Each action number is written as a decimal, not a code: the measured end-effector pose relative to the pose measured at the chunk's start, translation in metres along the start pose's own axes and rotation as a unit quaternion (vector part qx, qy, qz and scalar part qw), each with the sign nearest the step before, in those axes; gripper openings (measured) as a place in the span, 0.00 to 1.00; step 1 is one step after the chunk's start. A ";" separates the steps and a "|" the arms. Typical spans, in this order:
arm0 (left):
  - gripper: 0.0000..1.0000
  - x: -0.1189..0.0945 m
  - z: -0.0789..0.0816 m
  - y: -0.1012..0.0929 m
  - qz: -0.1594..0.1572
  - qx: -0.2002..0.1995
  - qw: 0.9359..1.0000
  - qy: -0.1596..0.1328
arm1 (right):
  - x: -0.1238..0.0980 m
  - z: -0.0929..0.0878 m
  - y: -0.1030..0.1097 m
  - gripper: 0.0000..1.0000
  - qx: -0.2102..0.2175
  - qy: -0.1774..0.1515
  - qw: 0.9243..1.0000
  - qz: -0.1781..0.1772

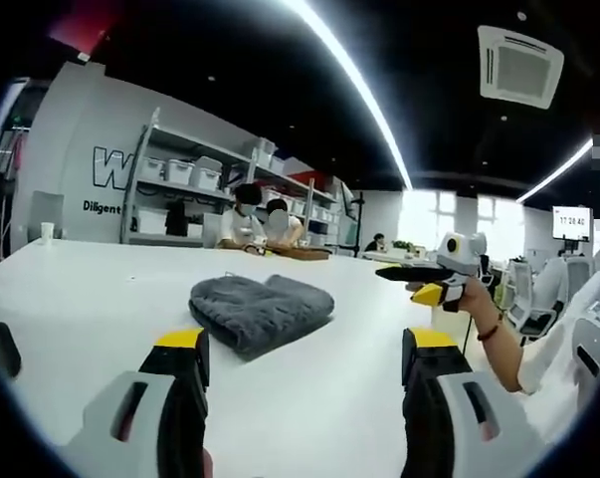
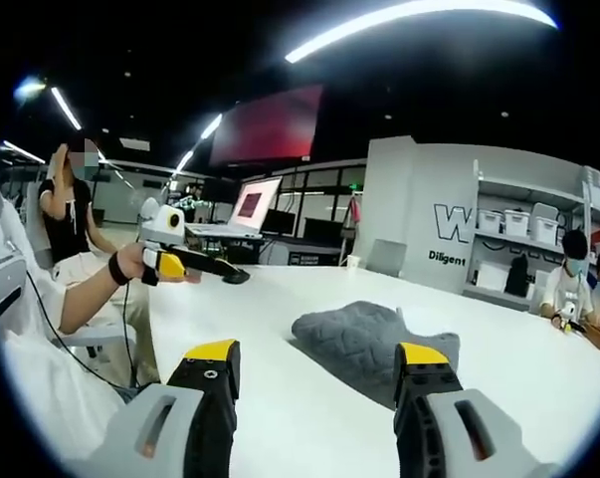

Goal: Open the folded towel by lifting each exposed corner and separating the folded layers until the towel lies flat within the target outline without major curled edges

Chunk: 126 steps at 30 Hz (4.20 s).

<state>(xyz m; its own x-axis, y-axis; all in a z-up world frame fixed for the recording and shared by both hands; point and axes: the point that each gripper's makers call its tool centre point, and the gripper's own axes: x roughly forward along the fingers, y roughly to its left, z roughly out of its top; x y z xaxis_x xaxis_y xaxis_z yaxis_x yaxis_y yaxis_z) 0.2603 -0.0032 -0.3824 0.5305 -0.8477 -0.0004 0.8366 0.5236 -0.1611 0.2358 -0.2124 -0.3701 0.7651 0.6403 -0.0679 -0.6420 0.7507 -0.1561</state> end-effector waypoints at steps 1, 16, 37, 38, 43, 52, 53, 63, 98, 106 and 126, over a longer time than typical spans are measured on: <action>0.77 0.002 0.000 -0.001 -0.001 -0.001 1.000 0.000 | 0.000 0.000 0.000 0.61 -0.001 0.000 1.000 0.000; 0.77 0.021 0.003 -0.005 -0.015 -0.003 1.000 0.008 | 0.007 0.000 -0.011 0.60 0.004 -0.002 1.000 -0.012; 0.75 0.042 0.008 -0.006 -0.020 -0.009 1.000 0.015 | 0.022 -0.007 -0.028 0.60 0.010 0.016 1.000 -0.018; 0.75 0.043 0.008 -0.005 -0.018 -0.011 1.000 0.016 | 0.022 -0.008 -0.028 0.60 0.011 0.016 1.000 -0.019; 0.75 0.045 0.006 -0.005 -0.022 -0.014 0.999 0.020 | 0.024 -0.009 -0.031 0.59 0.015 0.019 0.999 -0.021; 0.75 0.052 0.003 -0.003 -0.017 -0.019 0.999 0.030 | 0.029 -0.010 -0.036 0.59 0.022 0.022 0.999 -0.016; 0.75 0.052 0.003 -0.002 -0.016 -0.019 0.999 0.030 | 0.030 -0.009 -0.037 0.59 0.025 0.021 0.999 -0.017; 0.74 0.057 0.011 0.002 -0.014 -0.030 0.999 0.020 | 0.033 -0.004 -0.042 0.59 0.026 0.016 0.999 -0.021; 0.72 0.084 0.008 0.011 -0.018 -0.035 0.999 0.034 | 0.043 -0.009 -0.063 0.59 0.021 0.041 0.999 -0.024; 0.72 0.087 0.006 0.015 -0.014 -0.041 0.998 0.035 | 0.046 -0.015 -0.066 0.59 0.023 0.047 0.998 -0.026; 0.71 0.103 0.003 0.023 -0.012 -0.045 0.998 0.046 | 0.051 -0.020 -0.077 0.58 0.030 0.055 0.997 -0.034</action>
<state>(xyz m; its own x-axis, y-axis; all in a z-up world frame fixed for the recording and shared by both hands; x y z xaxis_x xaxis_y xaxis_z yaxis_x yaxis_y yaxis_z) 0.3347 -0.0778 -0.3833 0.4927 -0.8660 -0.0857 0.8306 0.4973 -0.2504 0.3250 -0.2412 -0.3813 0.8051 0.5691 -0.1672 -0.5885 0.8017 -0.1052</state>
